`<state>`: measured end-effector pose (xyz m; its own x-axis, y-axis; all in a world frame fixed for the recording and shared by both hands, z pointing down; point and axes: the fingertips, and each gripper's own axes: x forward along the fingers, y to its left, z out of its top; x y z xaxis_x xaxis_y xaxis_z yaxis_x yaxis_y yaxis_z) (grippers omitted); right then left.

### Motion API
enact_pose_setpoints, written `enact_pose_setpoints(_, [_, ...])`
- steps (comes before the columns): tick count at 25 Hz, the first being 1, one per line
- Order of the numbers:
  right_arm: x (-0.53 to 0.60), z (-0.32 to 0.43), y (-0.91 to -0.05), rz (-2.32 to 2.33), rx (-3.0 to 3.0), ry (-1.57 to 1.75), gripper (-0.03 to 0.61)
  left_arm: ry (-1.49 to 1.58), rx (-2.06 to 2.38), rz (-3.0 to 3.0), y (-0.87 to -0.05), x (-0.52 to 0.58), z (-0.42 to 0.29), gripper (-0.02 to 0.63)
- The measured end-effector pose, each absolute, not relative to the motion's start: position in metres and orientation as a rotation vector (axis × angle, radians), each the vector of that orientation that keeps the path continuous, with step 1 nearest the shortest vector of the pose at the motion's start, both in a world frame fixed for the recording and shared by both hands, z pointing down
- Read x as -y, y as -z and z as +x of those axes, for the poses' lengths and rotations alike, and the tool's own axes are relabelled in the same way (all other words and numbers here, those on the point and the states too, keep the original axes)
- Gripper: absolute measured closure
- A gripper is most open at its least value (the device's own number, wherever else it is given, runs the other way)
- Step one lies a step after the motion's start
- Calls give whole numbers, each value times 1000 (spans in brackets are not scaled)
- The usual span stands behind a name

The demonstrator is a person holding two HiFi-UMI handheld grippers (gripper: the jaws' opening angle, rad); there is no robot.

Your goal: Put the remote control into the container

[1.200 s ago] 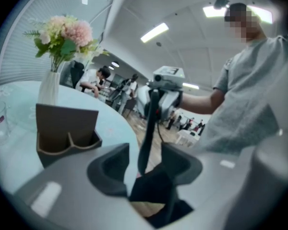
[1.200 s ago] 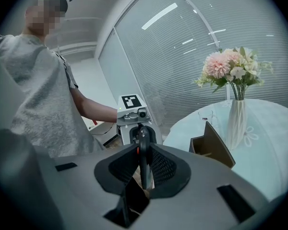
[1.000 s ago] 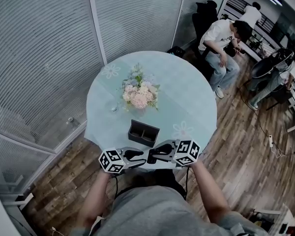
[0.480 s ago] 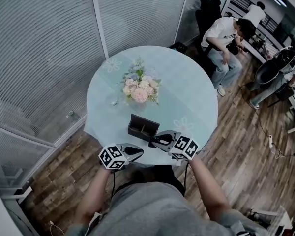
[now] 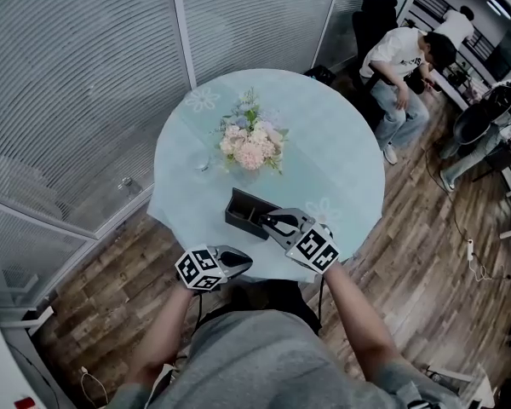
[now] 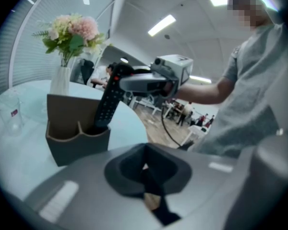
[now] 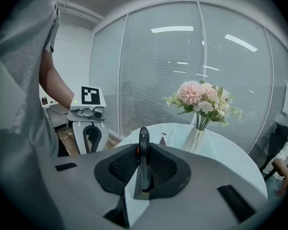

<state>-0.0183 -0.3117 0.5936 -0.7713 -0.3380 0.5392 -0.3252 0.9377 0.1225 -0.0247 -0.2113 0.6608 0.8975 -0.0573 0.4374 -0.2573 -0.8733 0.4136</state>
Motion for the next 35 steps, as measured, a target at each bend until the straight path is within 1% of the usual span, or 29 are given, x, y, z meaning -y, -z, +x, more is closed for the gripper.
enact_pose_setpoints(23, [340,-27,-658,469,2470,-52,508,-513,364,2494,-675,211,-31,615])
enact_pose_setpoints(35, [334,-25,-676,534,2443,22,508,-526,388,2453,-683,210,-30,615])
